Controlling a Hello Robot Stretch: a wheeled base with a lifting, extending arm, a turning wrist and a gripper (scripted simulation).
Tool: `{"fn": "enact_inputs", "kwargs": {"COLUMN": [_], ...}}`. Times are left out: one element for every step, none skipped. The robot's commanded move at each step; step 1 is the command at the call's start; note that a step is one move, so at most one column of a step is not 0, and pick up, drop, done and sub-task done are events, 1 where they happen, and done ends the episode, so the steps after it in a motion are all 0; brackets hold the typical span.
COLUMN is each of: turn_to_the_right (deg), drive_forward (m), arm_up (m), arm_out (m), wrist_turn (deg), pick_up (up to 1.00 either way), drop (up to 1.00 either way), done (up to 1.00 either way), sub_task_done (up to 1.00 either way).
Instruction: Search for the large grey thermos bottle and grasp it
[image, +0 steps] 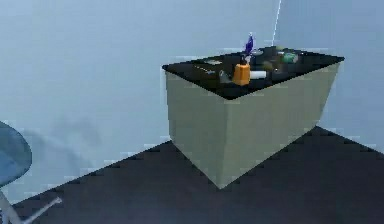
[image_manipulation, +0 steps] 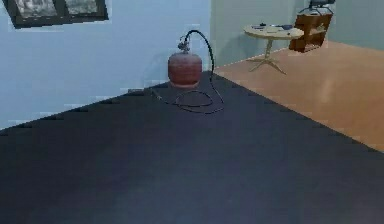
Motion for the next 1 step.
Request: {"fn": "enact_inputs", "kwargs": {"turn_to_the_right": [0.0], "drive_forward": [0.65], "arm_up": [0.00], "arm_out": [0.00], "wrist_turn": [0.0], "pick_up": [0.00], "drop": [0.00], "done": [0.00], "sub_task_done": [0.00]}}
